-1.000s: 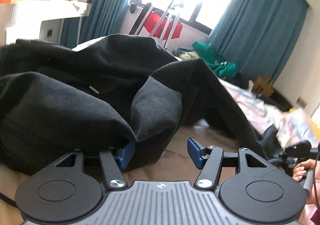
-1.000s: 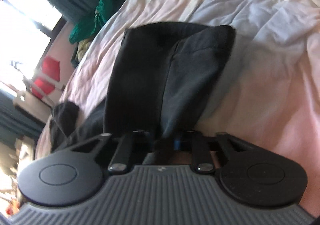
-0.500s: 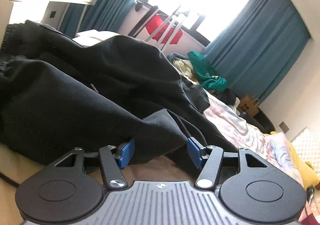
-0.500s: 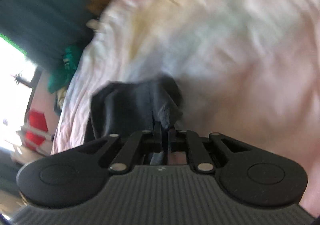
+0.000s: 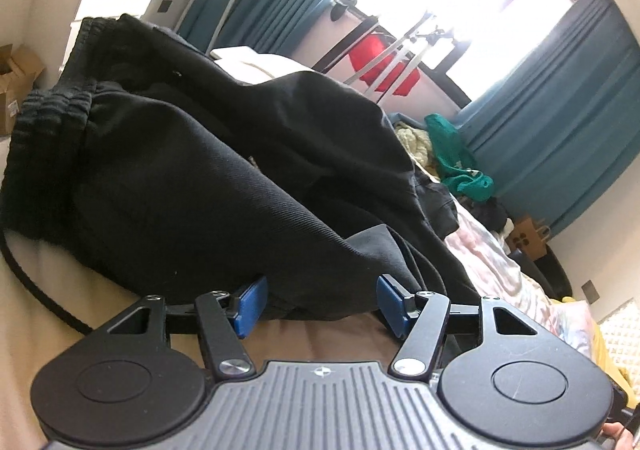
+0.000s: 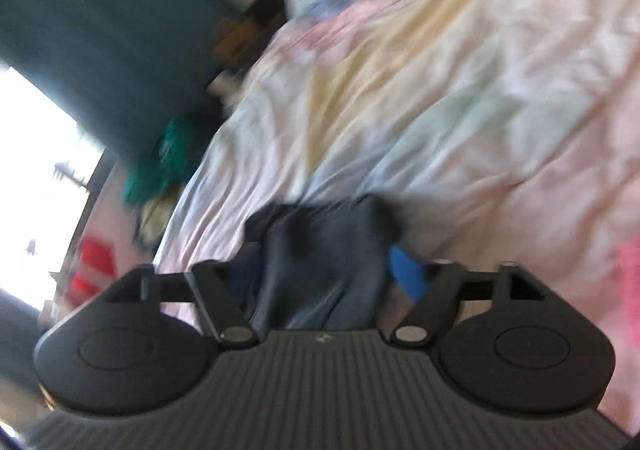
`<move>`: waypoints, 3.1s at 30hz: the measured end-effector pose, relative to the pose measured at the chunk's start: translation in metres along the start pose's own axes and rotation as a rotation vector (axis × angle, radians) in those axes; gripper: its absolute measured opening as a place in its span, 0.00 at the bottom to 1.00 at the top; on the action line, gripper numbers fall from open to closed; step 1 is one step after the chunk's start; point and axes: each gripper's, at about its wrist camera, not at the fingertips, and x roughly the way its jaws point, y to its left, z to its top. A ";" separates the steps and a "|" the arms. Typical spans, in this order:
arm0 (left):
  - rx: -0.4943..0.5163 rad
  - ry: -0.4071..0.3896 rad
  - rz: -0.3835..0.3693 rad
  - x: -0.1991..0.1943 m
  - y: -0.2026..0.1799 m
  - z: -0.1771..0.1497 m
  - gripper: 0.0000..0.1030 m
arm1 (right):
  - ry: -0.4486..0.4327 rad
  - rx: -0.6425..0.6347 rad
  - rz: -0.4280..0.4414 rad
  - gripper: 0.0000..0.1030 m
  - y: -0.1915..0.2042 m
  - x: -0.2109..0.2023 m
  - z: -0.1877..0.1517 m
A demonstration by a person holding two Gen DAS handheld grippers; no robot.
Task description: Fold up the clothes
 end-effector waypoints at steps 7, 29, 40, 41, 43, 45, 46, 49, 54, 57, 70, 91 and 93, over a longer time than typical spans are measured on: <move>-0.002 -0.011 0.021 0.019 0.004 0.002 0.58 | 0.044 -0.148 -0.050 0.78 0.025 0.037 -0.011; -0.080 -0.002 -0.001 0.026 0.005 -0.004 0.59 | -0.183 -0.289 0.119 0.04 0.031 -0.019 0.017; -0.087 0.034 -0.005 0.025 0.000 -0.008 0.59 | 0.122 -0.274 0.008 0.80 0.023 0.024 0.000; -0.092 0.039 -0.006 0.026 0.001 -0.008 0.59 | 0.131 -0.292 -0.007 0.78 0.025 0.028 -0.004; -0.091 0.044 -0.005 0.028 0.001 -0.008 0.59 | 0.150 -0.340 -0.035 0.79 0.029 0.041 -0.010; -0.082 0.046 0.000 0.031 0.002 -0.007 0.59 | 0.168 -0.392 -0.065 0.80 0.032 0.056 -0.015; -0.082 0.047 0.001 0.032 0.003 -0.007 0.59 | 0.172 -0.406 -0.077 0.80 0.032 0.062 -0.017; -0.083 0.044 -0.001 0.035 0.004 -0.007 0.59 | 0.129 -0.410 -0.123 0.69 0.037 0.068 -0.021; -0.100 0.044 -0.015 0.036 0.009 -0.005 0.59 | 0.050 -0.408 -0.084 0.15 0.054 0.055 -0.027; -0.114 0.044 -0.024 0.036 0.010 -0.005 0.59 | -0.006 -0.350 0.002 0.13 0.060 0.035 -0.025; -0.139 0.015 -0.111 0.015 0.011 -0.003 0.59 | -0.045 -0.042 0.127 0.10 0.000 -0.024 0.011; -0.755 0.035 -0.074 0.003 0.119 -0.007 0.89 | 0.234 0.332 0.172 0.81 -0.044 0.001 0.000; -0.760 0.001 -0.074 0.014 0.119 -0.001 0.87 | 0.257 0.344 0.168 0.81 -0.042 0.015 -0.003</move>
